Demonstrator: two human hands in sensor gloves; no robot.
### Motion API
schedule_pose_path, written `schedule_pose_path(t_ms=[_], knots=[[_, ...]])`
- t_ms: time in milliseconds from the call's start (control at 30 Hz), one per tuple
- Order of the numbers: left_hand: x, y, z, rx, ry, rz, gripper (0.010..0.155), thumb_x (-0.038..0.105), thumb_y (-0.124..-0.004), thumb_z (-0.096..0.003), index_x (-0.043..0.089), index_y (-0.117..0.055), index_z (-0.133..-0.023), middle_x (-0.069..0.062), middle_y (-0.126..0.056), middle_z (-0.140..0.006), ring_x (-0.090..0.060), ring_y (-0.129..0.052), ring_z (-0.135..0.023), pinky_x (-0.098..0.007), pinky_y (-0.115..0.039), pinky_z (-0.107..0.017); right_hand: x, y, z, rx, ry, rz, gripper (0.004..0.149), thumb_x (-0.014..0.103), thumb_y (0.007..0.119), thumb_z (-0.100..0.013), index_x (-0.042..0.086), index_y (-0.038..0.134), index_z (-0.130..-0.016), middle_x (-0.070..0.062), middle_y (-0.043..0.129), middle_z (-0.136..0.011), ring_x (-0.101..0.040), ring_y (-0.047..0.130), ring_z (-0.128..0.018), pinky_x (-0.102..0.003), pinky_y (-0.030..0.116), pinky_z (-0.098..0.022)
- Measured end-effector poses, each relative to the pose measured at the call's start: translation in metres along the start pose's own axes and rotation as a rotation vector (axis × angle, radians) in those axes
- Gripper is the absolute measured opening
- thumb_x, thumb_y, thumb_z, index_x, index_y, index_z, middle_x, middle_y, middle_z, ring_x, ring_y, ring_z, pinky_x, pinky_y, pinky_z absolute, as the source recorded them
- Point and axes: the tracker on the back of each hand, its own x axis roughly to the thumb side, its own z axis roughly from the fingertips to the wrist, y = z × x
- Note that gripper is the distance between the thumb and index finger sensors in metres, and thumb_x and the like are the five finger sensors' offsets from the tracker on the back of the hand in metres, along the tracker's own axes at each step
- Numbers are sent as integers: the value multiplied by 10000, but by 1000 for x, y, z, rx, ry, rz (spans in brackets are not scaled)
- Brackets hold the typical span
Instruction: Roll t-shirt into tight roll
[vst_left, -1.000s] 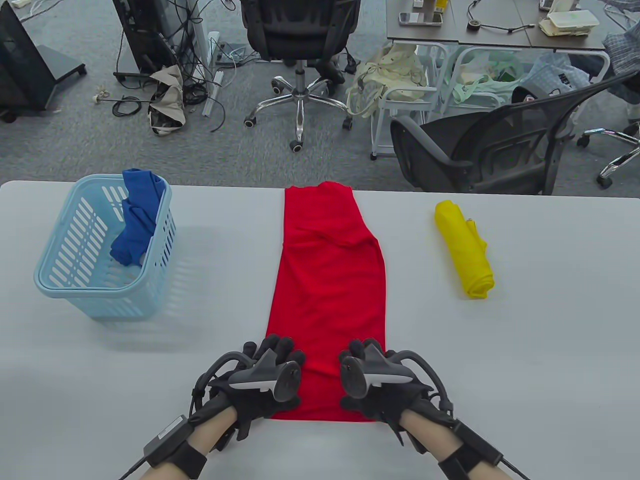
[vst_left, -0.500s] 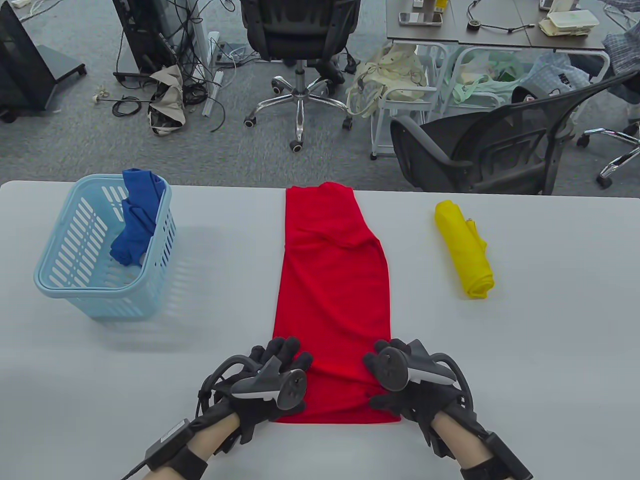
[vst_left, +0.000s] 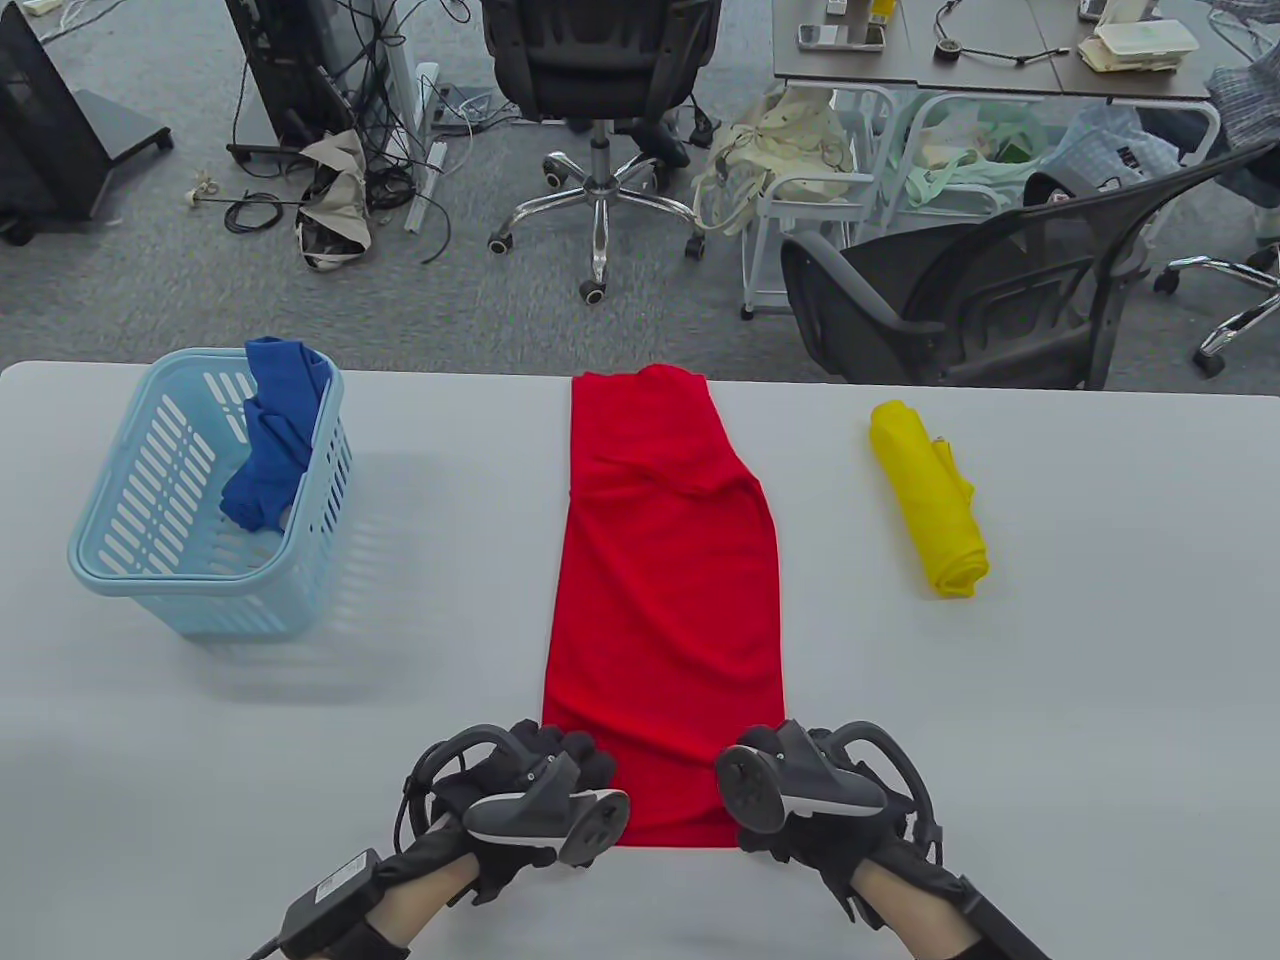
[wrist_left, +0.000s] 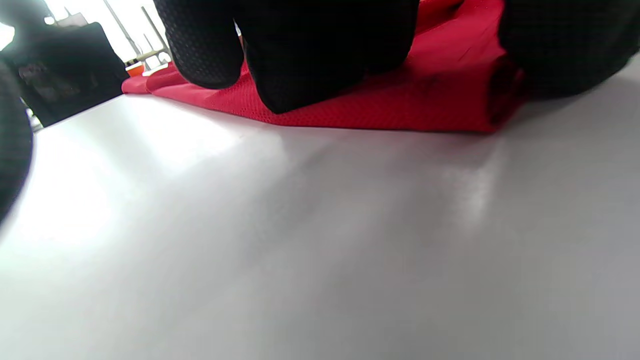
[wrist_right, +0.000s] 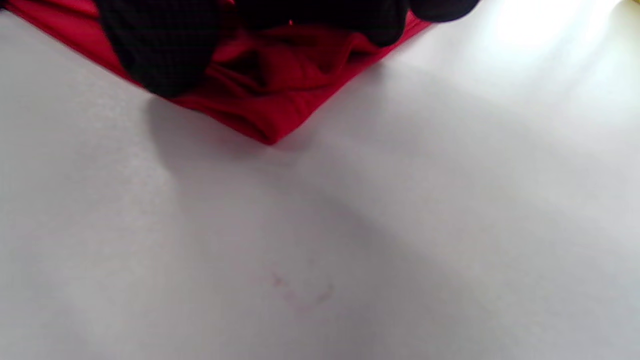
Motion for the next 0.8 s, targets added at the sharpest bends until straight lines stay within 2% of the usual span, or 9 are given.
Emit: schedule_pose_path(t_ms=[100,200,300,367,433,533,667,800], knots=[[1,4,-8,11,7,-10,737,608,-725,-417,240,-611,-1045,-7,-808,-993,-178,-931,-822,-511,-750,-739,2,1,-2,-27,43,6,639,375,789,-595,243,461,-1127,-81,508,-1162,-309,623,-1024,-539,550,-722],[0,4,-15,57,25,-2,588,491,-758,-453,248,-672,-981,68,-905,-837,-97,-1002,-678,-490,-787,-715,5,1,-4,-69,85,44,599,325,774,-612,251,470,-1123,-74,561,-1136,-276,686,-981,-508,593,-709],[0,6,-18,77,87,0,565,484,-777,-441,239,-741,-949,86,-969,-770,-80,-1049,-585,-453,-855,-647,7,-1,-10,-120,109,91,546,299,766,-619,266,512,-1101,-46,655,-1073,-221,777,-903,-476,652,-677],[1,7,-17,94,98,-36,560,490,-780,-435,248,-764,-940,96,-991,-758,-77,-1063,-554,-435,-877,-629,4,-3,-13,-109,99,59,503,279,732,-629,270,532,-1090,-51,674,-1057,-224,797,-873,-481,655,-673],[-3,7,-16,103,108,-4,549,487,-769,-437,269,-776,-941,98,-996,-755,-69,-1058,-550,-438,-873,-634,-3,-6,-13,-118,104,22,452,268,676,-645,267,555,-1081,-80,660,-1054,-233,804,-852,-501,639,-684],[-16,10,-11,131,136,112,473,471,-728,-458,299,-830,-887,84,-985,-742,-85,-1038,-555,-460,-848,-647,-12,-16,-8,-149,102,-49,409,273,644,-655,256,583,-1059,-87,652,-1046,-236,796,-840,-517,620,-695],[-40,25,6,284,204,293,466,450,-692,-474,269,-846,-874,53,-973,-757,-137,-1033,-611,-491,-812,-667,-18,-41,11,-282,110,-91,402,274,600,-664,239,554,-1062,-81,627,-1057,-248,772,-870,-527,597,-711],[-54,38,20,438,251,331,460,444,-614,-490,296,-735,-909,33,-873,-921,-212,-974,-811,-522,-763,-715,-23,-56,25,-374,96,-185,414,247,538,-678,196,478,-1083,-117,540,-1141,-334,683,-1027,-546,543,-760]])
